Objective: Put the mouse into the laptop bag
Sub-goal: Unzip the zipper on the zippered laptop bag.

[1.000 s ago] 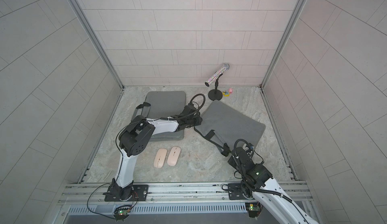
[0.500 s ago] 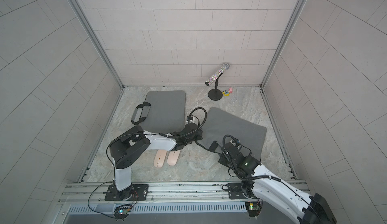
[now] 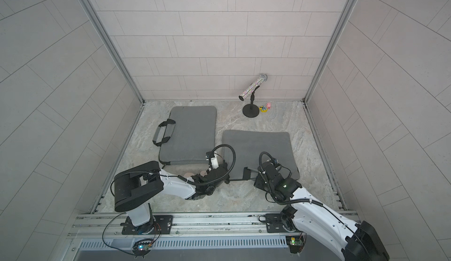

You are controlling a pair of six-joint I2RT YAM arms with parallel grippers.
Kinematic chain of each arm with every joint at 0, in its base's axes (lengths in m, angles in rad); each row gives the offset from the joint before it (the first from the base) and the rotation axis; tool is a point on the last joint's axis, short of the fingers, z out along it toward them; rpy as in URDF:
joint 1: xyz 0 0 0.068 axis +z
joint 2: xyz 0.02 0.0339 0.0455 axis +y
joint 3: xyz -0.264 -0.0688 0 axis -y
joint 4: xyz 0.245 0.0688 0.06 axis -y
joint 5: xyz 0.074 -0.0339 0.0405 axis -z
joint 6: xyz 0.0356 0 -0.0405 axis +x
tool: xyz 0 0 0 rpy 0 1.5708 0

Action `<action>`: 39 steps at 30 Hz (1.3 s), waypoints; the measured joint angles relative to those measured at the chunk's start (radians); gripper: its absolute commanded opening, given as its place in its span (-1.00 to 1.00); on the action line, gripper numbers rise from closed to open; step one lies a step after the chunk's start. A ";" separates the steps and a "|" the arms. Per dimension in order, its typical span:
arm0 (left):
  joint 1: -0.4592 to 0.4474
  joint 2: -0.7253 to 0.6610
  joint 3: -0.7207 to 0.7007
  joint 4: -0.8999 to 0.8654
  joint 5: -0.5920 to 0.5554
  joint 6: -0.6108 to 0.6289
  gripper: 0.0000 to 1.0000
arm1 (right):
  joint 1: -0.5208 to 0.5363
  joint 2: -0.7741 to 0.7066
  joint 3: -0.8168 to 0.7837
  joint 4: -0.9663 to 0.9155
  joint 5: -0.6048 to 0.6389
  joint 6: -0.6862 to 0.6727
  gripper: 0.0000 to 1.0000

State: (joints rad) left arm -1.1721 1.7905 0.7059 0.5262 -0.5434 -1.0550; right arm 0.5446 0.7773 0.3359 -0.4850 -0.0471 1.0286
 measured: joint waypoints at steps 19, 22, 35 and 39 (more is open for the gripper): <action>-0.004 0.003 0.088 -0.039 0.103 0.187 0.62 | -0.100 -0.166 -0.049 -0.050 -0.176 -0.100 -1.00; 0.033 -0.109 0.034 -0.072 0.177 0.207 0.72 | -0.095 -0.177 -0.030 -0.054 -0.174 -0.113 -1.00; 0.381 -0.065 0.190 -0.144 0.521 0.251 0.79 | -0.119 -0.248 -0.014 -0.158 -0.045 -0.117 -1.00; 0.390 0.076 0.301 -0.183 0.590 0.248 0.79 | -0.138 -0.249 -0.014 -0.181 -0.021 -0.128 -1.00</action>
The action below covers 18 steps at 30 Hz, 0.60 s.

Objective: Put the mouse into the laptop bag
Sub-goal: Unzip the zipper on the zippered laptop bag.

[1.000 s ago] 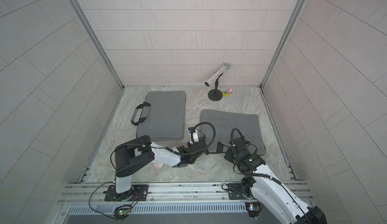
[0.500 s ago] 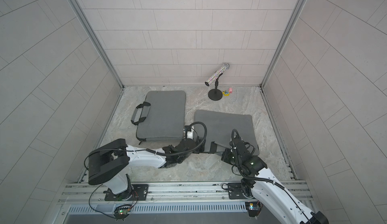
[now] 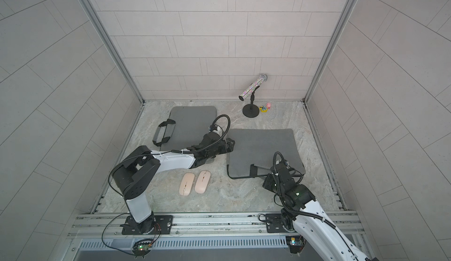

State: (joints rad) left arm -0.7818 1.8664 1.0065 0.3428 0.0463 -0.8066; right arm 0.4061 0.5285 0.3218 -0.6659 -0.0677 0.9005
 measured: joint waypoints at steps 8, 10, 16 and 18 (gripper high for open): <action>0.002 0.204 0.169 -0.014 0.061 -0.023 -0.28 | -0.029 0.000 0.000 -0.020 0.006 -0.022 -1.00; 0.005 0.236 0.193 -0.007 0.067 -0.040 -0.83 | -0.030 -0.005 0.000 -0.019 -0.010 -0.033 -1.00; -0.004 0.238 0.202 0.029 0.070 -0.069 -1.00 | 0.021 -0.008 -0.002 0.011 -0.072 -0.027 -1.00; -0.018 0.224 0.182 0.031 0.041 -0.078 -1.00 | 0.086 0.005 -0.005 0.043 -0.083 -0.008 -1.00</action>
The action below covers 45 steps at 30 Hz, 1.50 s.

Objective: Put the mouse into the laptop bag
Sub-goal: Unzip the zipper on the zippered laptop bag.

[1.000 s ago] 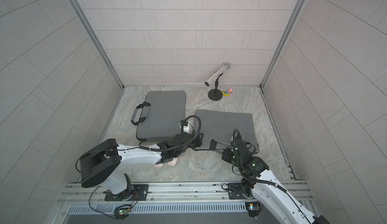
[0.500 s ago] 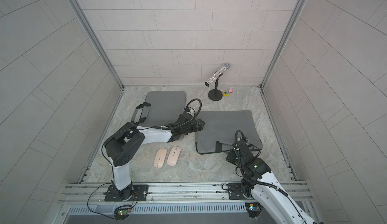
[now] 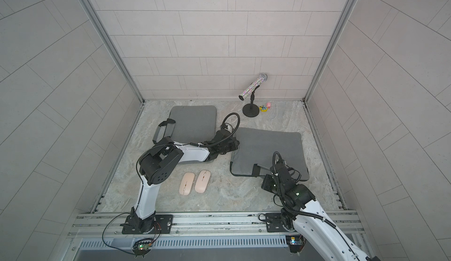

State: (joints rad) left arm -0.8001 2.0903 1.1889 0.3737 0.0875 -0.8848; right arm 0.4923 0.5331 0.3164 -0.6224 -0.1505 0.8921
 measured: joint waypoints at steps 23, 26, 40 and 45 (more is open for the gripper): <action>-0.090 -0.286 -0.443 0.200 -0.259 -0.120 -1.00 | 0.120 0.171 0.051 0.144 0.067 0.044 -1.00; -0.106 -0.354 -0.508 0.220 -0.312 -0.136 -1.00 | -0.030 0.191 0.051 0.135 0.033 0.000 -1.00; -0.282 -0.312 -0.528 0.271 -0.428 -0.145 0.62 | -0.279 0.221 0.050 0.067 -0.036 -0.099 -1.00; -0.349 -0.293 -0.575 0.383 -0.424 -0.180 0.69 | -0.279 0.207 0.050 0.056 -0.037 -0.106 -1.00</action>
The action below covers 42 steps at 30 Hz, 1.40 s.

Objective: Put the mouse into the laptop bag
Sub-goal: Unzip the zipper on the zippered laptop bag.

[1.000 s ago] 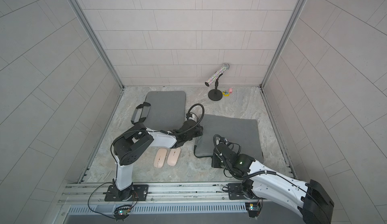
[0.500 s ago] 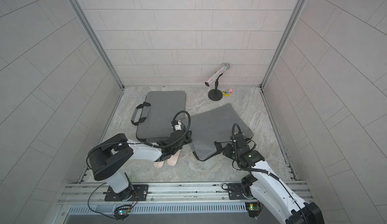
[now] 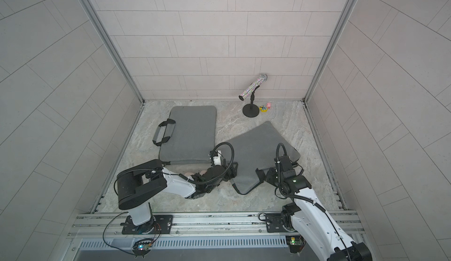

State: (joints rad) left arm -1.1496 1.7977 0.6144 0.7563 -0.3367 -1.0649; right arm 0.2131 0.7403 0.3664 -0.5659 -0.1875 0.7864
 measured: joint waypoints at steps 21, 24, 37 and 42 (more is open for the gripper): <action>-0.051 0.171 0.277 -0.185 -0.152 0.034 -1.00 | 0.265 -0.171 -0.035 -0.102 0.063 0.055 -1.00; -0.032 0.195 0.326 -0.220 -0.155 0.055 -1.00 | 0.304 -0.190 -0.043 -0.100 0.065 0.083 -1.00; 0.018 0.260 0.394 -0.115 -0.118 0.108 0.70 | 0.351 -0.238 -0.047 -0.061 -0.011 0.176 -1.00; 0.005 0.126 0.261 -0.102 -0.104 0.132 0.86 | 0.352 -0.250 -0.047 -0.040 -0.007 0.182 -1.00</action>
State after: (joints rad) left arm -1.1442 1.9240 0.8749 0.6544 -0.4408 -0.9325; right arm 0.5652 0.4904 0.3191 -0.6056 -0.1947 0.9680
